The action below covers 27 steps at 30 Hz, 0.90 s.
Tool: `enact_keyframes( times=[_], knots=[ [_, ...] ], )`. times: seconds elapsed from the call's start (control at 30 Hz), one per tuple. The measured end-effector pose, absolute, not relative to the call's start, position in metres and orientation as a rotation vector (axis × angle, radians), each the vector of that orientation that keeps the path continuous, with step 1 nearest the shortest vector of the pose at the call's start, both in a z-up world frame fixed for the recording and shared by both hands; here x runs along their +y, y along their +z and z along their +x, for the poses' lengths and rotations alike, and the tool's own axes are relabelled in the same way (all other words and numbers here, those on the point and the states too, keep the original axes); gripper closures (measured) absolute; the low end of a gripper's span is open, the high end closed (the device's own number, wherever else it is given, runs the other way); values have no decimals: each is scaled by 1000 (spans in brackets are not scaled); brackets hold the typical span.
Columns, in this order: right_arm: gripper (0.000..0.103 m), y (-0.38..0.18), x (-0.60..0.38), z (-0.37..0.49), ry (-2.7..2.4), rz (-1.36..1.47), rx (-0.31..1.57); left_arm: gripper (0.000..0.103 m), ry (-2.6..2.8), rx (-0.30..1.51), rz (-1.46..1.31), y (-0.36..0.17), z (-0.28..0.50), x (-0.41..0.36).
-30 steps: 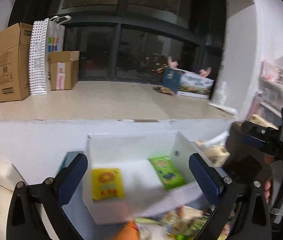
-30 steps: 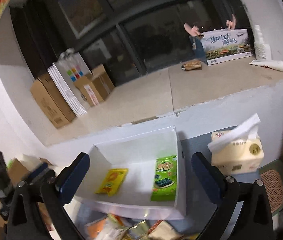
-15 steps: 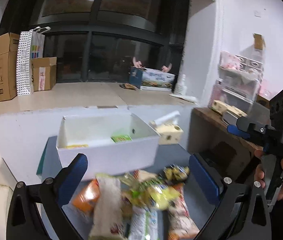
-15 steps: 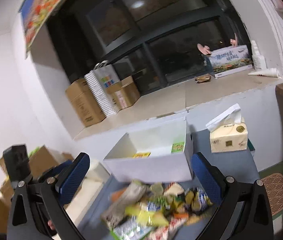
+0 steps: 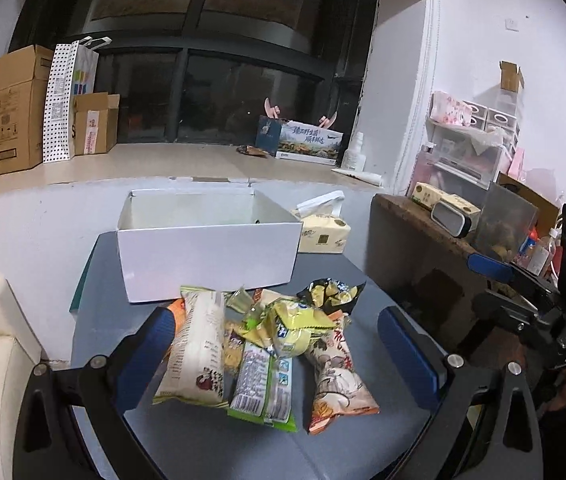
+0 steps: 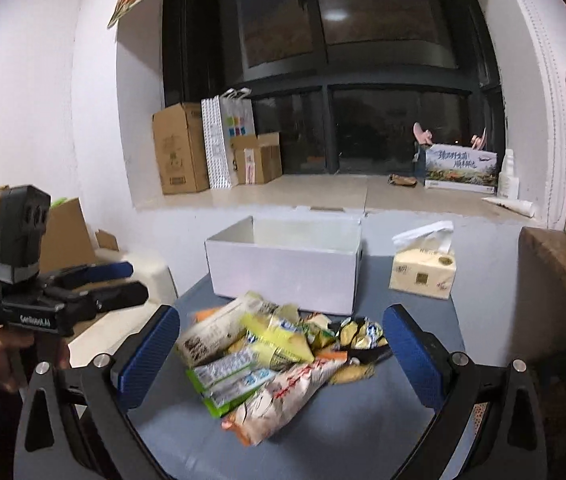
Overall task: Organize snacks
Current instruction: 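Withdraw both grippers from the white box back over the pile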
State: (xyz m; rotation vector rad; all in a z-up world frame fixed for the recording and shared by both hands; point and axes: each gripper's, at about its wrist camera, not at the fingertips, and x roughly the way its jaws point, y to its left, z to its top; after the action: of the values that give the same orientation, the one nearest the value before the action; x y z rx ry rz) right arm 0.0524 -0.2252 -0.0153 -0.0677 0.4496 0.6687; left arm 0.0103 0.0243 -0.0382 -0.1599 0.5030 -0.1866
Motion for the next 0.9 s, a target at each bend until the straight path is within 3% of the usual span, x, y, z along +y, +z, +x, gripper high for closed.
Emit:
enact_keyframes(
  times=[0.43, 0.9],
  knots=[
    [0, -16, -231, 53, 635, -61, 488, 0, -160, 536, -59, -45, 18, 19],
    [0, -26, -250, 64, 609, 15, 549, 0, -214, 846, 18, -116, 116, 24]
  ],
)
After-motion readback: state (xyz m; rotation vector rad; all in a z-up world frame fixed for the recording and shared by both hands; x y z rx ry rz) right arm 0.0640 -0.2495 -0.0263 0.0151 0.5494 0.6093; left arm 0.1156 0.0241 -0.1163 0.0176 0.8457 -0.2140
